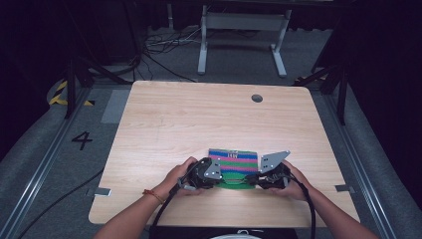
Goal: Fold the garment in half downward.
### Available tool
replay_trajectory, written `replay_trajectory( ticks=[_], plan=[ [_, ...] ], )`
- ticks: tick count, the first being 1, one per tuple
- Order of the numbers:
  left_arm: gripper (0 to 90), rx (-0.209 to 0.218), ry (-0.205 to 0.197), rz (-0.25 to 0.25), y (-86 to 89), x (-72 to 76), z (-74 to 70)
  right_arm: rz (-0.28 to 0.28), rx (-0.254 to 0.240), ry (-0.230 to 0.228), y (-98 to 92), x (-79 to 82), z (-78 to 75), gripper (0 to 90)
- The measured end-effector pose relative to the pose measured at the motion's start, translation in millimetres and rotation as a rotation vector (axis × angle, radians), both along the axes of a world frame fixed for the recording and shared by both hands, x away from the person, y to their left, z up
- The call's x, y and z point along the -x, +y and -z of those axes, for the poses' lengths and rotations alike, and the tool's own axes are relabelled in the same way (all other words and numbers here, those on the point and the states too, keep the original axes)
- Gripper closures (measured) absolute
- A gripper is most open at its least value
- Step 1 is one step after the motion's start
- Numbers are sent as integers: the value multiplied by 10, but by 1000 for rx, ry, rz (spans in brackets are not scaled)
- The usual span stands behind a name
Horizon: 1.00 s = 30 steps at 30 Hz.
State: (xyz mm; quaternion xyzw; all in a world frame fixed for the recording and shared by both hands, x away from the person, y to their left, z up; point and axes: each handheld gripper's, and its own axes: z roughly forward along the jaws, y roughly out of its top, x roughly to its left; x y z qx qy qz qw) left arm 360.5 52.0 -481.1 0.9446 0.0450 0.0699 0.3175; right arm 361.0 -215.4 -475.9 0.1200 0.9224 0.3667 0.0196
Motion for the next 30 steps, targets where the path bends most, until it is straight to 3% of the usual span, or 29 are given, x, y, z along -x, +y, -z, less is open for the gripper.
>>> replay_trajectory(
  ticks=[8, 12, 19, 24, 30],
  plan=[
    [750, 25, 12, -9, 63, 69, 39, 5, 13, -9, -64, 95, 91, 807],
    [767, 49, -18, -20, 65, 82, 91, 13, 6, -32, -69, 112, 127, 816],
    [794, 90, -25, -21, 81, -27, 135, 48, 1, -95, -98, 34, 160, 821],
    [797, 91, -38, -43, 77, -97, 146, 73, -18, -94, -118, -33, 181, 822],
    [796, 129, -22, -69, 113, -185, 179, 100, -21, -107, -118, -76, 193, 821]
  ],
)
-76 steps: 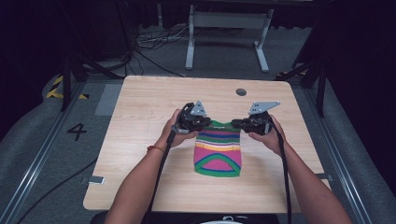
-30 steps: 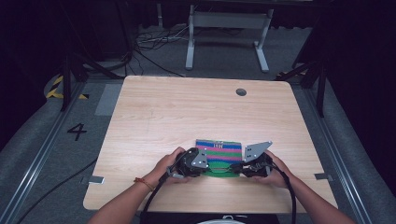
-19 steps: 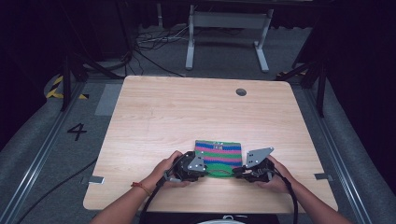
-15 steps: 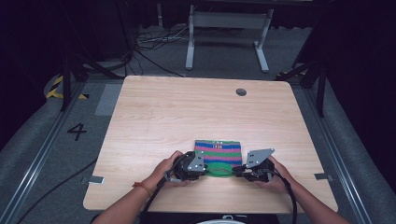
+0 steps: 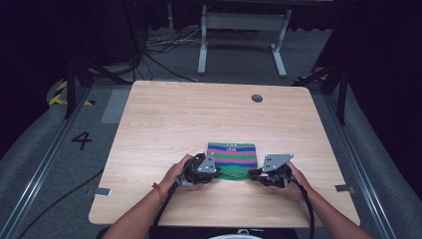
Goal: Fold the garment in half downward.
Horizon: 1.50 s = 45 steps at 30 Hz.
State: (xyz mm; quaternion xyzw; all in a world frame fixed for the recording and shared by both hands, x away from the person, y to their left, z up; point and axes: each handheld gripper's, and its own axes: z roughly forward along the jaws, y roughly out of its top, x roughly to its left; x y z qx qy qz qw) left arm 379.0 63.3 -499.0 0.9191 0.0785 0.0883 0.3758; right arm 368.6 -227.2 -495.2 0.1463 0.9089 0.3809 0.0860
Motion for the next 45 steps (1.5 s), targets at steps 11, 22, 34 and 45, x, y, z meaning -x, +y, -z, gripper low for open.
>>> replay_trajectory(
  ticks=[11, 22, 34, 45],
  plan=[
    [706, -70, -28, -8, -72, 122, -93, 8, 4, -12, 9, 50, -22, 780],
    [555, -40, -47, -71, 94, 203, -336, 25, -8, -37, -73, 205, -192, 652],
    [416, -93, -44, -159, 446, 243, -380, 64, -1, -20, -205, 255, -333, 594],
    [356, -114, -30, -208, 813, 343, -440, 160, 59, -72, -626, 320, -404, 508]
  ],
)
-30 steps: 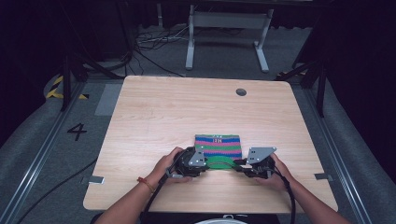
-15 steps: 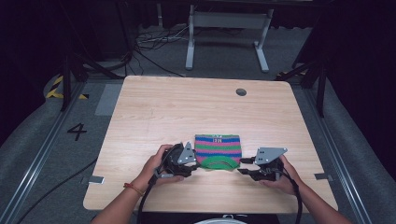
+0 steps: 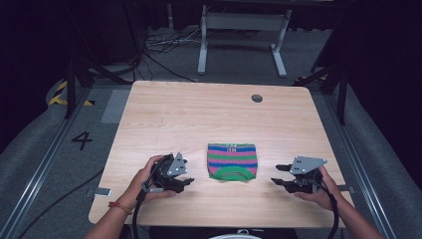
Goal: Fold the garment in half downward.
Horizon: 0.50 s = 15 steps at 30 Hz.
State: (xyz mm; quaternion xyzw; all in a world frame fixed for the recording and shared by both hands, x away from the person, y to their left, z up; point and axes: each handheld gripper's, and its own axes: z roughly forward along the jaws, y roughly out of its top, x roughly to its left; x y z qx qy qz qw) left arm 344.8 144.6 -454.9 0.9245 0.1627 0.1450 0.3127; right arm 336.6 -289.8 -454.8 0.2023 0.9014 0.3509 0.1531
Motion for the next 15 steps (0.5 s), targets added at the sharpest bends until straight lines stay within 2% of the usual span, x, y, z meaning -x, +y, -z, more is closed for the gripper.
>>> replay_trajectory(
  ticks=[2, 6, 10, 15],
  plan=[
    [342, 7, 4, -16, 62, -4, 2, 20, 4, -2, -84, 13, -6, 494],
    [329, -6, 3, -37, 166, -14, 15, 52, 10, -9, -200, 32, -1, 468],
    [312, -43, 3, -70, 302, -37, 44, 94, 16, -4, -360, 74, 46, 426],
    [298, -9, 23, -119, 509, -58, 99, 131, 14, 4, -556, 134, 114, 394]
  ],
)
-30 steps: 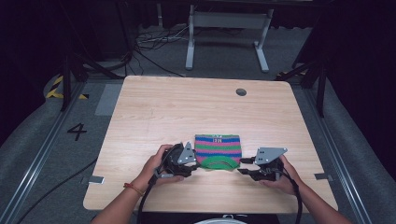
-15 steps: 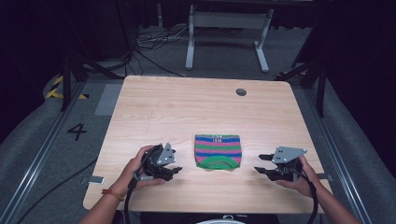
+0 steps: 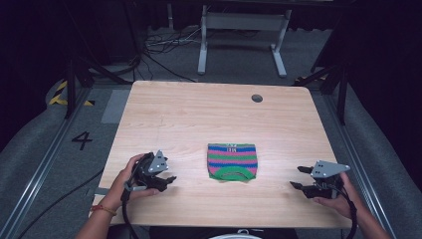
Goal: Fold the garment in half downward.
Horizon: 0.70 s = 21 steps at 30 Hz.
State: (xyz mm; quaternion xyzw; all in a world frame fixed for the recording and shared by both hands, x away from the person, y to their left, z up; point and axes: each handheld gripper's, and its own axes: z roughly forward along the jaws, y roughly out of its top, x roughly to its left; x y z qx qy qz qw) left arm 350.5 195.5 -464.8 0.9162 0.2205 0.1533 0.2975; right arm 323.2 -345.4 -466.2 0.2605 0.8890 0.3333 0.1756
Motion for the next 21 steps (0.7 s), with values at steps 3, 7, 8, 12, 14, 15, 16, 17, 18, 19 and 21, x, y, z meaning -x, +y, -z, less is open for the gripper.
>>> replay_trajectory(
  ticks=[3, 7, 8, 12, 14, 15, 16, 17, 18, 19, 21],
  plan=[
    [295, 27, 6, -33, 128, 13, 29, 23, 14, 2, -99, 34, 40, 373],
    [289, 48, 9, -49, 240, 51, 45, 61, -5, 8, -231, 80, 95, 355],
    [287, 56, 12, -54, 263, 61, 49, 66, -10, 9, -257, 88, 105, 354],
    [281, 78, 19, -72, 377, 97, 74, 101, -34, 21, -382, 126, 160, 320],
    [278, 106, 35, -86, 462, 111, 103, 106, -53, 25, -441, 147, 185, 303],
    [268, 106, 35, -86, 462, 111, 103, 106, -53, 25, -441, 147, 185, 303],
    [268, 113, 48, -93, 493, 111, 123, 110, -63, 25, -469, 157, 199, 297],
    [256, 118, 56, -102, 517, 109, 140, 120, -79, 32, -503, 171, 218, 282],
    [253, 124, 63, -107, 540, 110, 158, 145, -86, 39, -546, 187, 254, 265],
    [251, 132, 74, -114, 572, 116, 186, 150, -84, 41, -560, 192, 268, 256],
    [243, 135, 75, -123, 604, 122, 204, 166, -92, 50, -590, 209, 296, 239]
  ],
)
